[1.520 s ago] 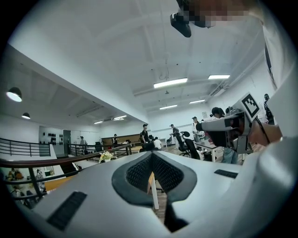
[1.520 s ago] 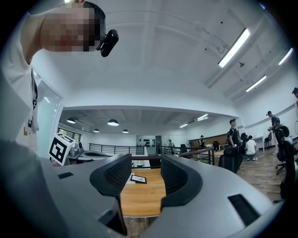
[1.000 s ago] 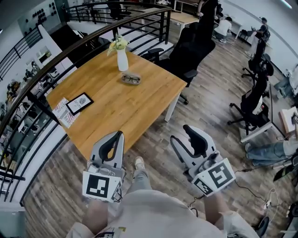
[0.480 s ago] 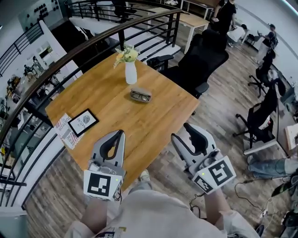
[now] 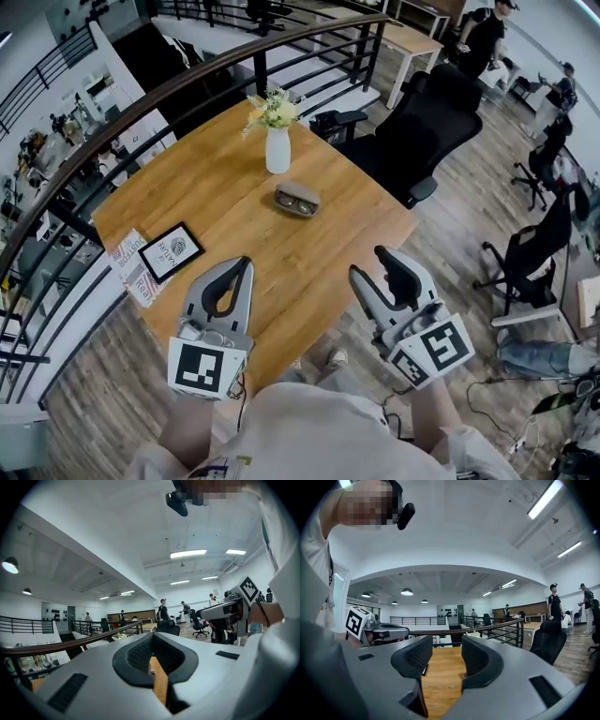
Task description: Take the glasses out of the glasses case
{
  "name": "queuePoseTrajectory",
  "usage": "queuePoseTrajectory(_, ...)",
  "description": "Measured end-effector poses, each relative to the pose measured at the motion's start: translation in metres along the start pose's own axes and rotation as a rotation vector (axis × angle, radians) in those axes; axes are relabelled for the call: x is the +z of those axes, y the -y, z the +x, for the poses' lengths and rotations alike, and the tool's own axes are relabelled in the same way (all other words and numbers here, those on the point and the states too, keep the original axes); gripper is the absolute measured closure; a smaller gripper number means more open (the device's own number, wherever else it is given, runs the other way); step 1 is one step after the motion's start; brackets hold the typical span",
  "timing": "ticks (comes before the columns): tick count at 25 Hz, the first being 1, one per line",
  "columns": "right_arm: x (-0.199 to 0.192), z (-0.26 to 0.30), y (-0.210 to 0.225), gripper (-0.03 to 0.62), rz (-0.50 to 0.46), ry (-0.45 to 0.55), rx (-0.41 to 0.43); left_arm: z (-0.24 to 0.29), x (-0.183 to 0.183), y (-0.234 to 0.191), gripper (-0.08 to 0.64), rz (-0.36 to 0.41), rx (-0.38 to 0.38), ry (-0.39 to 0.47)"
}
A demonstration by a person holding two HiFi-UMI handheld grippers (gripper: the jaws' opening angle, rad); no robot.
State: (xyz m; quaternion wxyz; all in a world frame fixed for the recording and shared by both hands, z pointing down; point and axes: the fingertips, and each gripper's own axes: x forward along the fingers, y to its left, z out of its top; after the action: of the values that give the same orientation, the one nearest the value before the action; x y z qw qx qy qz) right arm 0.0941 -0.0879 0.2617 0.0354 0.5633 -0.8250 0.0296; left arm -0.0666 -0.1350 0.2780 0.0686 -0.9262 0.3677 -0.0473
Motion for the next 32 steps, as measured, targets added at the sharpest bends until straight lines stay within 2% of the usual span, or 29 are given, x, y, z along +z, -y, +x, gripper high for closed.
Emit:
queuePoseTrajectory(7,-0.022,0.038,0.035,0.374,0.036,-0.033,0.074,0.033,-0.011,-0.014,0.545,0.009,0.07,-0.043)
queuePoseTrajectory(11,-0.028,0.054,0.054,0.374,0.01,-0.058,0.124,0.052,-0.011,-0.016,0.545,-0.03,0.116,-0.049)
queuePoseTrajectory(23,-0.047,0.088,0.103,0.374,0.051,-0.098,0.208,0.107,-0.023,-0.01,0.545,-0.031,0.163,-0.104)
queuePoseTrajectory(29,-0.068,0.128,0.109,0.374,0.034,-0.13,0.271,0.14,-0.051,-0.021,0.545,-0.023,0.173,-0.132)
queuePoseTrajectory(32,-0.082,0.16,0.11,0.376,0.054,-0.144,0.3,0.16,-0.07,-0.036,0.545,-0.012,0.167,-0.149)
